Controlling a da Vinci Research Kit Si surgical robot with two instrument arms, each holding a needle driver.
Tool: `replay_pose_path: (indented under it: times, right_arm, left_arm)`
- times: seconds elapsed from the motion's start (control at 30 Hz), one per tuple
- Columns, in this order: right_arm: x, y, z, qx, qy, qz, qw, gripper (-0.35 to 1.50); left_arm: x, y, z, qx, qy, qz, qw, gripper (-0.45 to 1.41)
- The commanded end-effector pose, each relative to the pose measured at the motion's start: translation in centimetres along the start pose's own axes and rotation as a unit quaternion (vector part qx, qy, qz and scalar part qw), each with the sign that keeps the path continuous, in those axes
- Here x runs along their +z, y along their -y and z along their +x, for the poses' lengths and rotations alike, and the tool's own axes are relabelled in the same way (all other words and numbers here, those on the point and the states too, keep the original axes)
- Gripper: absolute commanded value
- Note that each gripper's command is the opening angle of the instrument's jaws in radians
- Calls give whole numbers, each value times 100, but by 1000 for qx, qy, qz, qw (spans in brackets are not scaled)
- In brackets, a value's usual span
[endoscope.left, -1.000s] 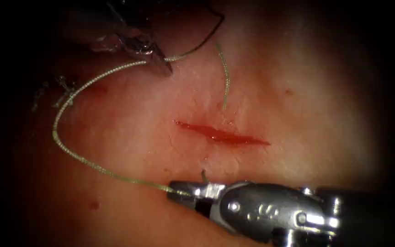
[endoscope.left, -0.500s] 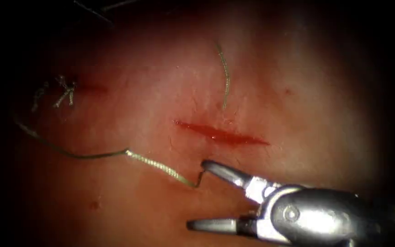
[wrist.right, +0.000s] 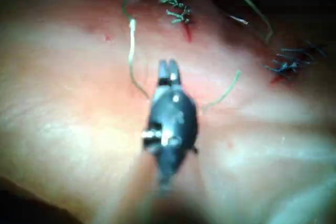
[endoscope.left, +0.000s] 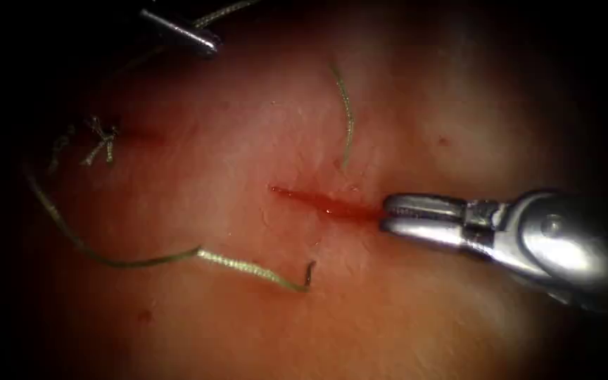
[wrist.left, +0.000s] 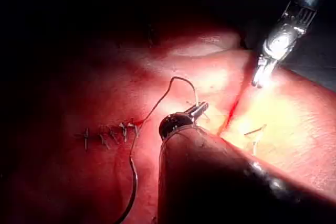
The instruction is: Wound Closure
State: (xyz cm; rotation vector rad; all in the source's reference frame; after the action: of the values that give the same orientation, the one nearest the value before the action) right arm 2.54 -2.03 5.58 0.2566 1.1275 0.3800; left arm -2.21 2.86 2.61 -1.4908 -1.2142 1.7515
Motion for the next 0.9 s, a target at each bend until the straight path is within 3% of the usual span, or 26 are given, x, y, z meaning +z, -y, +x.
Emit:
replay_pose_path:
  times: [0.03,0.07,0.4,0.57,0.77,0.9]
  right_arm:
    - [48,-14,-10,-10,3,1,1000,-35]
    - [48,-14,-10,-10,3,1,1000,-35]
    - [182,-6,-46,-47,40,37,997,-35]
    - [227,8,-46,-67,49,69,994,-35]
    - [241,20,-38,-72,43,96,992,-35]
    - [239,31,-35,-75,39,118,989,-35]
  left_arm:
    - [12,10,3,-1,-13,-5,1000,-45]
    - [12,10,3,-1,-13,-5,1000,-45]
    - [44,24,20,-5,-55,-9,998,-45]
    - [42,42,40,-10,-68,5,998,-45]
    - [40,63,54,-12,-94,8,995,-45]
    - [38,83,65,19,-103,20,994,-45]
